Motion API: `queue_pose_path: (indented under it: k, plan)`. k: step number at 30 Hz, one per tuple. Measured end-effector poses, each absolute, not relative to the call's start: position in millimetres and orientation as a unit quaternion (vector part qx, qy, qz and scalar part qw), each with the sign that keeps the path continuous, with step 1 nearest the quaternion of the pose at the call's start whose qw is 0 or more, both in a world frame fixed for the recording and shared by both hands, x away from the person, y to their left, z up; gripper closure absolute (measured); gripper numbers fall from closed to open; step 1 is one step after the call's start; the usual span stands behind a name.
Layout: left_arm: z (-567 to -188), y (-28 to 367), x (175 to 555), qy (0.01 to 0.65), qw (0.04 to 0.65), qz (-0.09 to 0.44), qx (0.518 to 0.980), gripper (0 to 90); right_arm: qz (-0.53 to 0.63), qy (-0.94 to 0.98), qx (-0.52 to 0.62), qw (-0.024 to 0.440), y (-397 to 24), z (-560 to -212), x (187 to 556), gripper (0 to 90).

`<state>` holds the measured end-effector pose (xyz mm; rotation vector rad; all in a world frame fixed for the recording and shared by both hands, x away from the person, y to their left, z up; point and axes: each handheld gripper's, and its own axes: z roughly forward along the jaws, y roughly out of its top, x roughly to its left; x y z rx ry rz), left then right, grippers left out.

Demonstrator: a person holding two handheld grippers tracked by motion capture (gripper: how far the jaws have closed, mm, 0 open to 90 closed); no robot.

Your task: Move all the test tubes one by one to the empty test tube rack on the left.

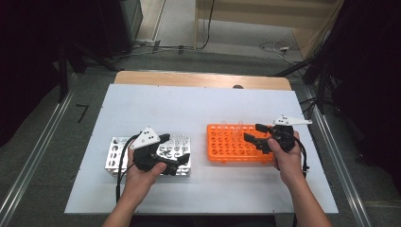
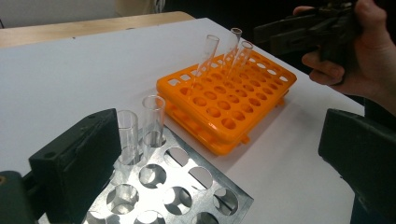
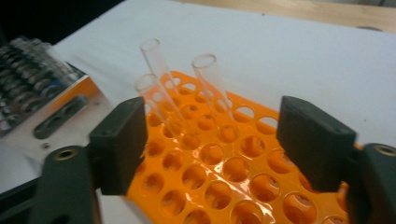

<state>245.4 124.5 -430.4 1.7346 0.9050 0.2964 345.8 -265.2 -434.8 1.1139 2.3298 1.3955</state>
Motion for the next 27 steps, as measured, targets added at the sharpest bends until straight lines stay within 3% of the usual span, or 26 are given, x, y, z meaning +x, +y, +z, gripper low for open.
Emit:
queue_pose_path:
  k: [5, 9, 27]
  plan:
    - [-432.3, 123.4, 246.3, 0.383, 0.547, 0.123, 0.734, 0.0, 0.453, 0.795, 0.389, 0.109, -255.0, -446.9, 357.0, 47.8]
    - [-433.0, 122.4, 246.1, 0.381, 0.547, 0.122, 0.735, 0.0, 0.437, 0.796, 0.404, 0.111, -247.7, -454.7, 363.1, 56.9]
    - [-432.8, 121.8, 242.3, 0.384, 0.541, 0.131, 0.736, 0.0, 0.396, 0.819, 0.392, 0.138, -228.7, -461.9, 364.8, 68.7]
